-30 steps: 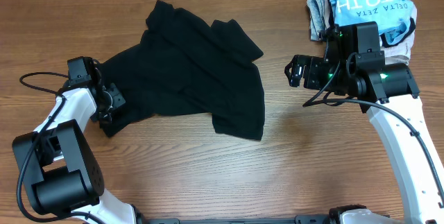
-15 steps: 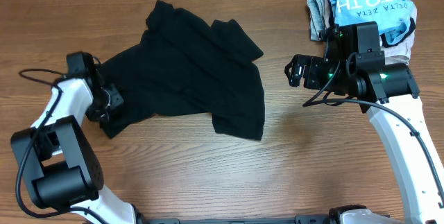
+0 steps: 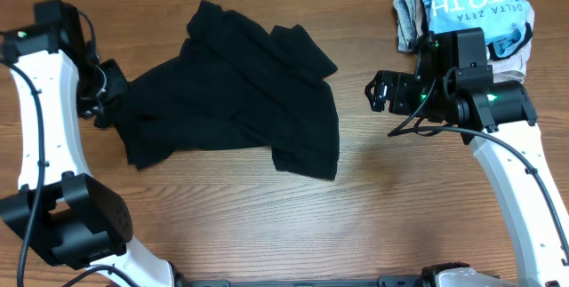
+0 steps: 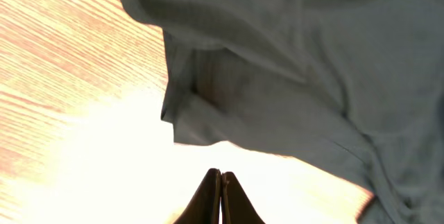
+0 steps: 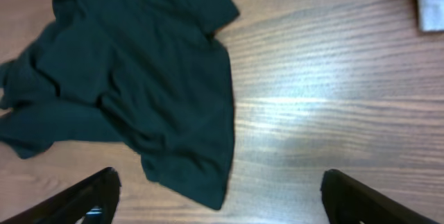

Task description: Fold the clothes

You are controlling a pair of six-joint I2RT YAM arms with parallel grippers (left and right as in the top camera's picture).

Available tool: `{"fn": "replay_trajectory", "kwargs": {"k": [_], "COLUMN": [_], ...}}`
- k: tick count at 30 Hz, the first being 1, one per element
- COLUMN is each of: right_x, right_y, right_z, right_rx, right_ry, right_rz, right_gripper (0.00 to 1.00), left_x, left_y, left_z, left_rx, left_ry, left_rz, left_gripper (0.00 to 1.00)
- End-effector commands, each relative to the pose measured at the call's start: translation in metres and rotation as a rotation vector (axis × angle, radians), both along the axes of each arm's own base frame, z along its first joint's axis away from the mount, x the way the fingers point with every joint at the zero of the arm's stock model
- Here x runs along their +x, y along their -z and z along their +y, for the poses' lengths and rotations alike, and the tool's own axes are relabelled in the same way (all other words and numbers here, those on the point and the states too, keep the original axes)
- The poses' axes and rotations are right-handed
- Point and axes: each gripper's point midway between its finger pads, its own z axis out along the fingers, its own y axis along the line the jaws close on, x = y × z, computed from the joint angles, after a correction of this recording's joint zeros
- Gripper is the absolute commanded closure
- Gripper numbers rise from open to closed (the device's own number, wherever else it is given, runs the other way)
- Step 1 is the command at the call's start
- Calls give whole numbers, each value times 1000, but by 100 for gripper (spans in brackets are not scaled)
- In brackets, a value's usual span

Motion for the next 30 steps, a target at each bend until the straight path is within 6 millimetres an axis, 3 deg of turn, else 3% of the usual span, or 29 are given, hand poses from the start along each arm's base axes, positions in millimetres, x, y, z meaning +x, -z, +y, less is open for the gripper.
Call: {"fn": "replay_trajectory", "kwargs": {"k": [1,8,12,14,17,19,24,30], "right_x": [-1,-16,-15,-13,-11,-11,-11,-11], "right_y": [9,72,90,92,91,91,91,91], "right_z": [7,25,36,37,38,38,38,38], "right_rx": [18,-4,-14,-15,-13,-14,-14,-15], "right_ry": [-16,-53,-82,-85,-85,-85,-86,-89], "right_rz": [42,214,250,246,236,236,236,236], "right_gripper": [10,12,12,12,11,9,6,6], "left_x": [6,3,0,-3,-7,-10,-17,-21], "left_y": [-29,-72,-70,-60,-31,-6,49,99], "left_z": [-13,-27,-30,-28,-27,-28,-29,-27], "left_rx": [-44,-53,-19,-8,-18,-34,-55,-47], "left_ry": [96,149,177,161,137,119,86,-13], "left_rz": [-68,-168,-148,-109,-50,-8,44,49], "left_gripper": [96,96,96,91,47,37,36,41]}}
